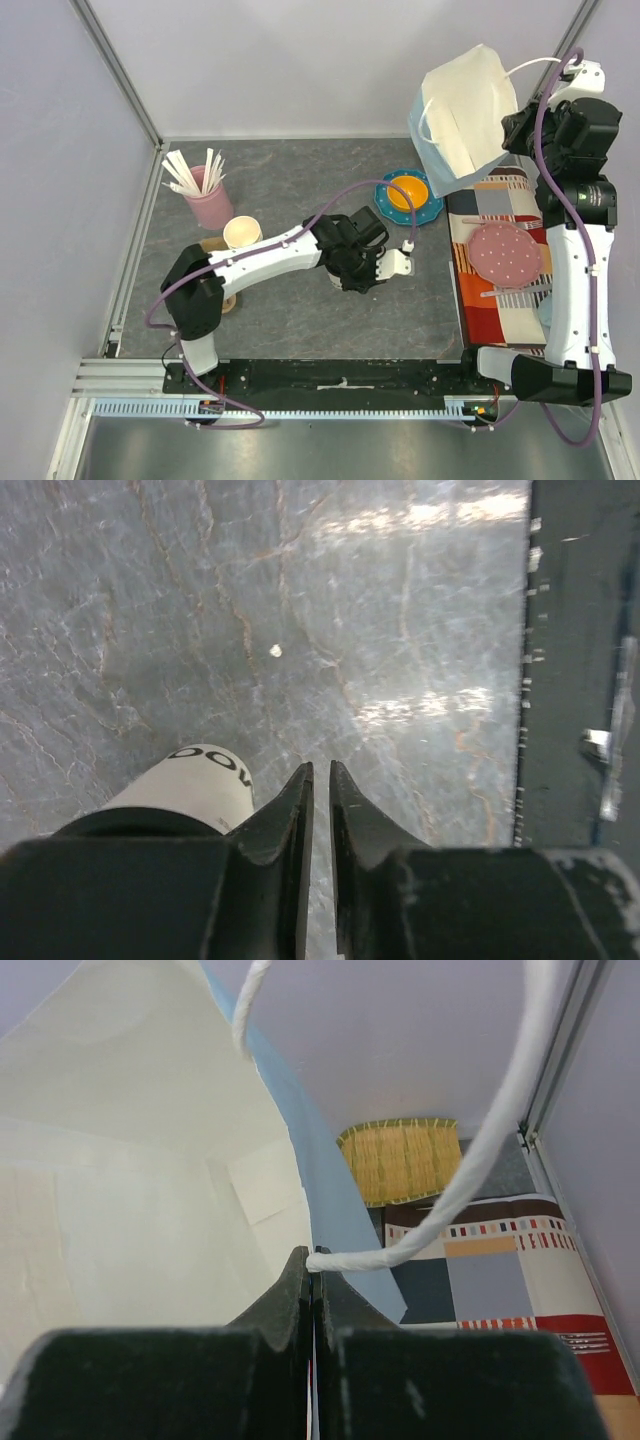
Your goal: Pack the takeout coffee
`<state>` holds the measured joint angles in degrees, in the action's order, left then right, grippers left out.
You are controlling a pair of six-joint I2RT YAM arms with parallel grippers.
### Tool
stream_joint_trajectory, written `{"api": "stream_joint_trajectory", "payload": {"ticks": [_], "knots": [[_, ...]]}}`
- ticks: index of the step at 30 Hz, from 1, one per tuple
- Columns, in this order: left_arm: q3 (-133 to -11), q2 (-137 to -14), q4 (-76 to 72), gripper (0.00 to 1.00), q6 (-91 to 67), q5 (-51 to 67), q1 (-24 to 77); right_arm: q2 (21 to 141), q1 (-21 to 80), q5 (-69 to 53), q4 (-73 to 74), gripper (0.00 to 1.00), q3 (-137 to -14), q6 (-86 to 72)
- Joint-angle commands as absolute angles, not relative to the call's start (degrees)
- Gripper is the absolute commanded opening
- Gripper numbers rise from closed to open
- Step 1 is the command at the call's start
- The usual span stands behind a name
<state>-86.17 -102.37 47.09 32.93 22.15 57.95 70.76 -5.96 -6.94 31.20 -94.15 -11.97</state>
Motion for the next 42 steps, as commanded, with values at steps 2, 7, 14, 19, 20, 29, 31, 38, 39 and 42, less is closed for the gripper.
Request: {"api": "stream_joint_trajectory", "payload": {"ticks": [2,7,14,19,20,29,31,38,39,42], "knots": [[-82.45,-103.8,31.76,0.1,33.58,14.17,59.41,67.85,-6.68,-4.57,31.55,0.0,-94.83,-11.08],[-77.17,-105.99,25.14,0.02,32.96,8.54,61.52,66.71,-6.77,-4.48,32.17,0.0,-95.01,-10.55],[-74.53,-108.36,23.91,0.02,35.24,-7.96,70.56,65.83,-6.86,-5.45,32.52,0.0,-94.31,-10.37],[-72.07,-110.65,19.43,0.02,38.84,-19.58,72.33,65.74,-6.86,-7.29,32.43,0.0,-93.69,-10.81],[-71.9,-111.44,18.47,0.02,39.54,-22.56,72.51,65.66,-6.86,-7.56,32.34,0.0,-93.6,-10.9],[-68.56,-113.29,10.99,0.02,45.09,-26.98,72.51,64.08,-6.86,-7.74,32.17,0.0,-92.37,-10.9],[-67.68,-113.55,8.88,0.02,46.05,-27.24,72.33,63.81,-6.86,-7.73,32.17,0.0,-92.37,-10.9],[-66.97,-114.0,6.94,0.02,46.94,-27.6,70.67,63.72,-6.86,-7.91,32.25,0.0,-92.9,-10.81],[-66.97,-113.99,7.38,0.02,46.59,-27.25,70.49,63.72,-6.86,-7.91,32.26,0.0,-92.81,-10.9],[-66.36,-113.91,8.08,0.02,46.14,-26.81,70.23,63.98,-6.94,-8.35,32.17,0.0,-92.99,-11.07]]}}
